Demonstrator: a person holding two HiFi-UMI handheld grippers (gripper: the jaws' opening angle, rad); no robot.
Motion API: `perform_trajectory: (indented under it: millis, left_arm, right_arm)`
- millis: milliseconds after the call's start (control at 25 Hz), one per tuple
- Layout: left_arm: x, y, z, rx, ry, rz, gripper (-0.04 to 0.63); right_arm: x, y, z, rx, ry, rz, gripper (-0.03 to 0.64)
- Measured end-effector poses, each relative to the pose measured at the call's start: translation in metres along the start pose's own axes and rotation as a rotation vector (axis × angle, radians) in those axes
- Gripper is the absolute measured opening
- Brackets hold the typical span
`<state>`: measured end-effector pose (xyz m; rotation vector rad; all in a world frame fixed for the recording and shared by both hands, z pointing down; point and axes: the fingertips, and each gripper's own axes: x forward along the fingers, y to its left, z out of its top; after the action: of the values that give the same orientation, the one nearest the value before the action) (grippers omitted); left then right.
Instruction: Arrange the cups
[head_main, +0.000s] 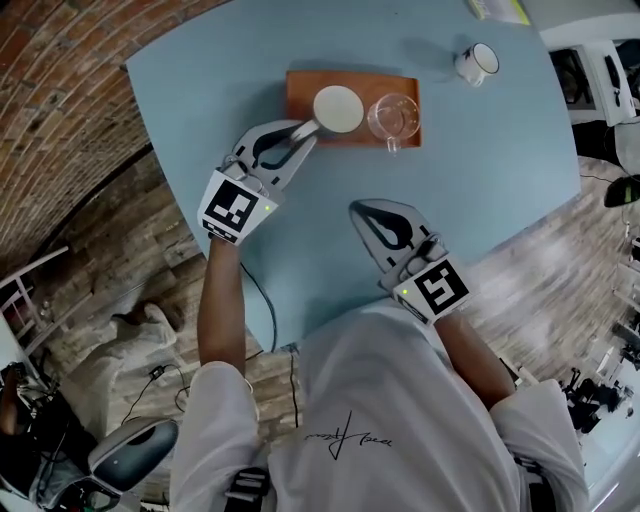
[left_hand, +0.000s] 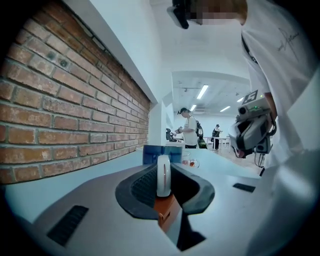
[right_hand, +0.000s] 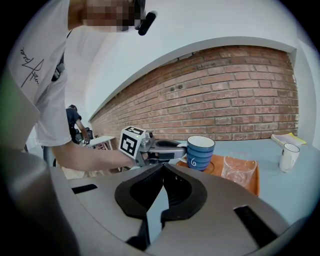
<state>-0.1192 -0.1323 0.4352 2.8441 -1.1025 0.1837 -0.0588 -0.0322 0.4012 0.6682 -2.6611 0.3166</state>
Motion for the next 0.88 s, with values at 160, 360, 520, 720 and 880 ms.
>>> perform_trajectory:
  millis: [160,360,520,720,880]
  left_arm:
    - [-0.002,-0.002,0.001,-0.008,0.005,0.027,0.057]
    - [-0.005,-0.004,0.003,-0.019,0.008,0.053,0.057]
    - [-0.008,-0.004,0.003,-0.043,0.003,0.069,0.057]
    - [-0.011,-0.006,0.0,-0.058,0.005,0.093,0.057]
    - [-0.014,-0.006,0.007,-0.076,-0.009,0.119,0.058]
  right_arm:
    - [-0.002,0.002,0.001,-0.001,-0.01,0.002,0.021]
    - [-0.006,0.001,0.002,-0.001,-0.02,0.0,0.021]
    - [-0.007,0.001,0.004,0.0,-0.029,-0.003,0.021]
    - [-0.01,0.002,0.006,0.003,-0.041,-0.005,0.021]
    - [-0.012,0.001,0.009,0.002,-0.051,-0.01,0.021]
